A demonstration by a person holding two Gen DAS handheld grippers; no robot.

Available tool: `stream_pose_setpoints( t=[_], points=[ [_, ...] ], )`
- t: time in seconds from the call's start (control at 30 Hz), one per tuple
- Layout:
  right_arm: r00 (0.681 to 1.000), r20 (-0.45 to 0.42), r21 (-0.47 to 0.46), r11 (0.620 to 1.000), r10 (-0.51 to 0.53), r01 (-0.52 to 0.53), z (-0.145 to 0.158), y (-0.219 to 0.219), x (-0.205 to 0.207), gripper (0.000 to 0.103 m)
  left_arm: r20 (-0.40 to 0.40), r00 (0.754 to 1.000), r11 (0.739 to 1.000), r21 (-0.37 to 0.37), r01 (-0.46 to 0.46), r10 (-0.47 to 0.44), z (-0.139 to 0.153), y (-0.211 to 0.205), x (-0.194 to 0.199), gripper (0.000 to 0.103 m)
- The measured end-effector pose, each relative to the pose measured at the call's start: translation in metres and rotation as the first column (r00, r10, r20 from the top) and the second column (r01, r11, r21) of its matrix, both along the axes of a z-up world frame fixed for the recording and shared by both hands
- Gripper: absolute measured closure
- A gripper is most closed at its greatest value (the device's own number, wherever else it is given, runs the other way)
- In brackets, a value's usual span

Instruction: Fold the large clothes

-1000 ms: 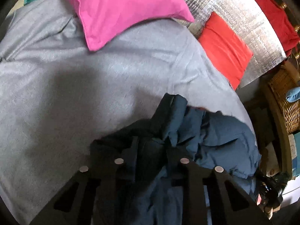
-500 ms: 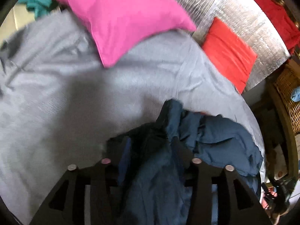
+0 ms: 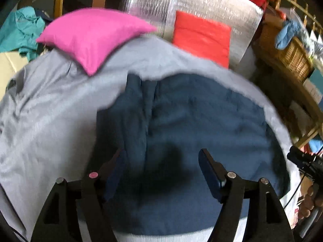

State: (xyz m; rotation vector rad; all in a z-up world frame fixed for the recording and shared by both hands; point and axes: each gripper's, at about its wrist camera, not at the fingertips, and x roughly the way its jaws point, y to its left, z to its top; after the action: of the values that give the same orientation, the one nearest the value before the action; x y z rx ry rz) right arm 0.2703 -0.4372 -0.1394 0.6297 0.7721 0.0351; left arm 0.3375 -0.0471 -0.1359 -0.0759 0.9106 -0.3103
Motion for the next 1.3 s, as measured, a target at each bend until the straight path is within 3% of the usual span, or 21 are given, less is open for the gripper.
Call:
stream_pose_setpoints(
  t=[0.07, 0.1, 0.13, 0.23, 0.3, 0.57, 0.7, 0.77, 0.93, 1.3],
  points=[
    [0.997, -0.073, 0.021, 1.0, 0.02, -0.018, -0.019, 0.007, 0.0, 0.058, -0.069, 0.998, 0.999, 0.051, -0.001, 0.004, -0.024, -0.004, -0.003, 0.028],
    [0.989, -0.143, 0.03, 0.999, 0.038, -0.035, -0.035, 0.011, 0.005, 0.059, -0.05, 0.999, 0.998, 0.062, -0.008, 0.011, -0.028, -0.005, -0.006, 0.028],
    [0.987, -0.159, 0.023, 0.999, 0.037, -0.033, -0.04, 0.013, 0.005, 0.059, -0.029, 0.999, 0.996, 0.086, -0.011, 0.014, -0.025, -0.008, -0.01, 0.028],
    [0.989, -0.144, 0.001, 1.0, 0.022, -0.022, -0.032, 0.016, -0.008, 0.058, 0.032, 0.999, 0.994, 0.109, -0.004, 0.001, -0.016, -0.01, -0.029, 0.028],
    [0.993, -0.119, 0.026, 1.0, 0.013, -0.01, -0.027, 0.014, -0.023, 0.049, 0.061, 0.998, 0.993, 0.12, -0.004, -0.003, -0.014, -0.012, -0.041, 0.028],
    [0.996, -0.077, 0.07, 0.996, -0.052, 0.058, -0.015, -0.007, -0.076, 0.048, 0.189, 0.981, 0.979, 0.206, 0.01, -0.05, 0.0, -0.025, -0.071, 0.028],
    [0.996, -0.036, -0.005, 0.996, -0.087, 0.087, -0.009, -0.01, -0.079, 0.048, 0.203, 0.978, 0.976, 0.218, -0.008, -0.038, 0.0, -0.025, -0.07, 0.028],
    [0.994, -0.054, -0.025, 0.995, -0.1, 0.098, -0.014, -0.012, -0.071, 0.048, 0.206, 0.978, 0.977, 0.213, -0.017, -0.028, 0.001, -0.025, -0.069, 0.028],
    [0.97, -0.227, 0.042, 0.994, -0.09, 0.102, -0.051, -0.021, -0.045, 0.049, 0.218, 0.976, 0.974, 0.227, -0.025, -0.026, 0.0, -0.028, -0.066, 0.028],
    [0.975, -0.21, 0.069, 0.994, -0.073, 0.089, -0.051, -0.025, -0.044, 0.043, 0.218, 0.976, 0.967, 0.251, -0.039, -0.017, -0.004, -0.028, -0.06, 0.028]
  ],
)
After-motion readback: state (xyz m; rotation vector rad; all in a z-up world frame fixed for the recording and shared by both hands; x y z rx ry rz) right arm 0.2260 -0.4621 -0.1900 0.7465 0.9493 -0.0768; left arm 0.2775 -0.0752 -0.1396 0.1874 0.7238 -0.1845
